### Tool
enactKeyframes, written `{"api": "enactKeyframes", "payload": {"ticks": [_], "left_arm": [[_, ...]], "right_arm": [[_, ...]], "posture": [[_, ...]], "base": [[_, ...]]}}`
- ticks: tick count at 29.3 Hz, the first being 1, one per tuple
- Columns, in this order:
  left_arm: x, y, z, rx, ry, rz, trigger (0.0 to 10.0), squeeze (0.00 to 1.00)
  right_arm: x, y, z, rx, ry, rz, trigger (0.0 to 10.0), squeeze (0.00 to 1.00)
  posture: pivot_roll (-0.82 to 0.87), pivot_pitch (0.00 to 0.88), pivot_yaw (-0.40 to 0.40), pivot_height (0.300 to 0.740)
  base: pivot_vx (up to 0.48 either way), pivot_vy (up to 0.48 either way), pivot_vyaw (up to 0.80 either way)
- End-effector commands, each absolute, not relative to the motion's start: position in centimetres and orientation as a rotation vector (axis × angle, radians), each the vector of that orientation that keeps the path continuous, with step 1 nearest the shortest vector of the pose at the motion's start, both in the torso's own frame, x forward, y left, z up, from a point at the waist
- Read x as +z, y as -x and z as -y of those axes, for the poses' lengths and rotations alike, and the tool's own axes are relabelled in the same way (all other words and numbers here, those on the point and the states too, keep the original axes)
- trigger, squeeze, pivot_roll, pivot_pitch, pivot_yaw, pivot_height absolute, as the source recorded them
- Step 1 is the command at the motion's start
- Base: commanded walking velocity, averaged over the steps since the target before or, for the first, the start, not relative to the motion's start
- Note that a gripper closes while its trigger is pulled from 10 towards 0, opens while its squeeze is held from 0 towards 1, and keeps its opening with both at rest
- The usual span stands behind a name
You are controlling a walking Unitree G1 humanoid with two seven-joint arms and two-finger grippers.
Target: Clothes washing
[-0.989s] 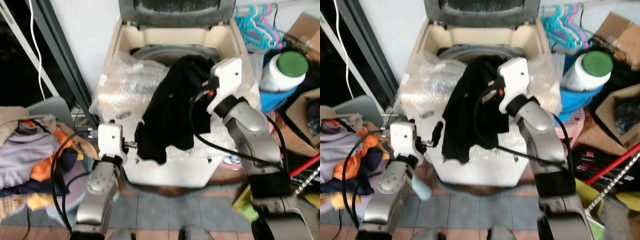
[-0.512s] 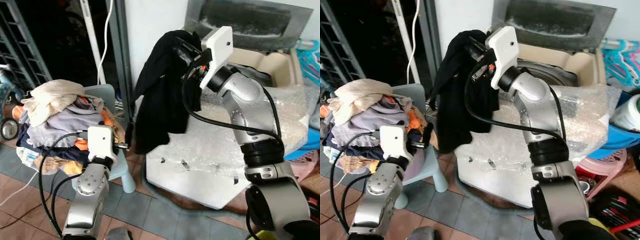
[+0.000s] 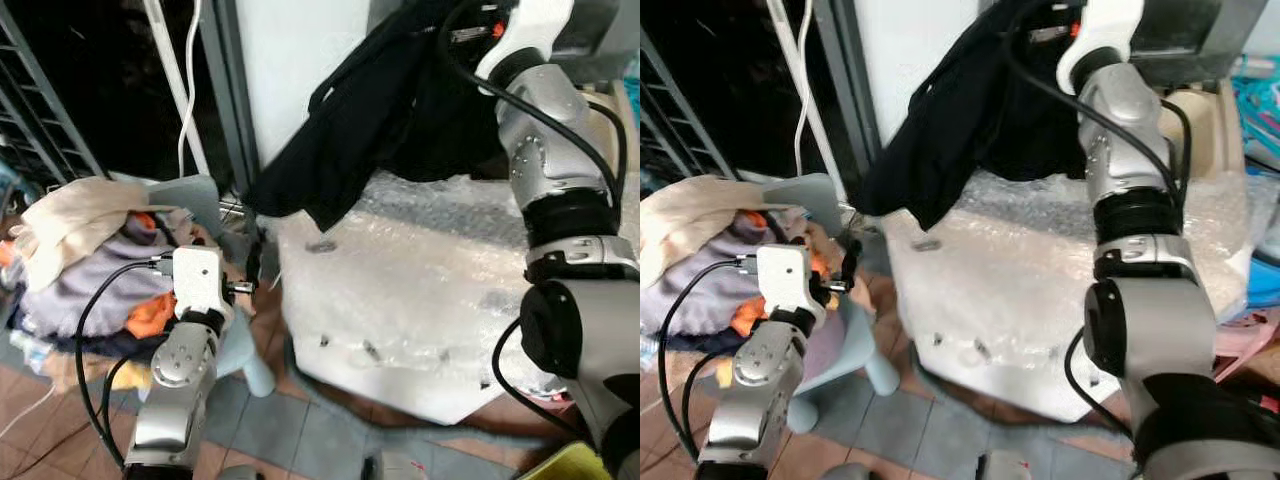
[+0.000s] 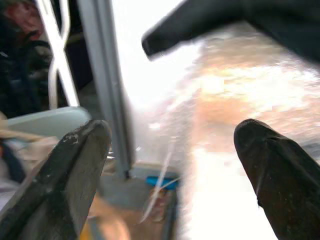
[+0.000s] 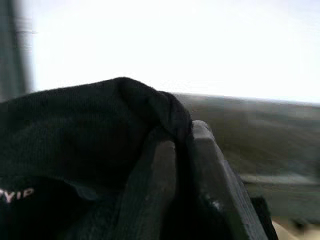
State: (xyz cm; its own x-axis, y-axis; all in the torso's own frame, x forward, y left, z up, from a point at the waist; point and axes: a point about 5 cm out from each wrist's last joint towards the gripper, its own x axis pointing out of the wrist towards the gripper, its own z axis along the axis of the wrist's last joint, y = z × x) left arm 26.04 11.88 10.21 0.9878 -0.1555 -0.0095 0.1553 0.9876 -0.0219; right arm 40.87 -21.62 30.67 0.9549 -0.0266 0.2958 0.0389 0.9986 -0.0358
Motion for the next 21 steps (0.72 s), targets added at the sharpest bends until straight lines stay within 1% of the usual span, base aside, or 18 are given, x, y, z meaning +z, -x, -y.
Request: {"api": "enactKeyframes", "payload": {"ticks": [1,5,6,7,8,9,13,15,17,21], "left_arm": [[10.0,-25.9,-12.9,-0.120,-0.008,-0.024,10.0,0.00],[10.0,-26.0,-12.8,-0.125,-0.011,-0.023,10.0,0.00],[10.0,-26.0,-12.8,-0.125,-0.011,-0.023,10.0,0.00],[10.1,-26.0,-12.9,-0.125,-0.012,-0.023,10.0,0.00],[10.1,-26.0,-12.9,-0.125,-0.012,-0.023,10.0,0.00],[10.1,-26.1,-12.9,-0.126,-0.014,-0.023,10.0,0.00],[10.1,-26.4,-12.8,-0.130,-0.017,-0.023,10.0,0.00],[10.0,-26.7,-12.9,-0.122,-0.030,-0.024,10.0,0.00],[9.9,-27.2,-13.4,-0.088,-0.056,-0.039,10.0,0.00],[10.2,-27.5,-13.8,-0.070,-0.064,-0.032,10.0,0.00]], "right_arm": [[29.6,-41.1,21.2,-0.103,0.109,0.270,10.0,0.00],[26.6,-40.9,20.6,-0.078,0.103,0.190,10.0,0.00],[25.7,-40.8,20.3,-0.055,0.079,0.165,10.0,0.00],[24.3,-40.5,20.1,-0.031,0.042,0.128,10.0,0.74],[24.3,-40.5,20.1,-0.031,0.042,0.128,10.0,0.74],[23.7,-40.1,19.8,0.015,-0.016,0.142,10.0,1.00],[23.7,-39.5,19.3,0.078,-0.009,0.181,10.0,1.00],[23.5,-39.0,19.1,0.115,0.029,0.202,10.0,1.00],[22.2,-38.0,18.9,0.160,0.101,0.184,10.0,1.00],[21.1,-36.8,18.8,0.185,0.119,0.180,10.0,1.00]], "posture": [[-0.03,0.000,0.008,0.740],[-0.03,0.000,0.009,0.740],[-0.03,0.000,0.014,0.740],[-0.03,0.000,0.016,0.740],[-0.03,0.000,0.016,0.740],[-0.03,0.000,0.019,0.740],[-0.04,0.000,0.025,0.740],[-0.04,0.000,0.026,0.740],[-0.03,0.000,0.027,0.740],[-0.02,0.000,0.029,0.740]], "base": [[0.000,0.000,0.00],[0.000,0.000,0.00],[0.000,0.000,0.00],[0.000,0.000,0.00],[0.000,0.000,0.00],[0.000,0.000,0.00],[0.000,0.000,0.00],[0.000,0.000,0.00],[0.000,0.000,0.00],[0.000,0.000,0.00]]}}
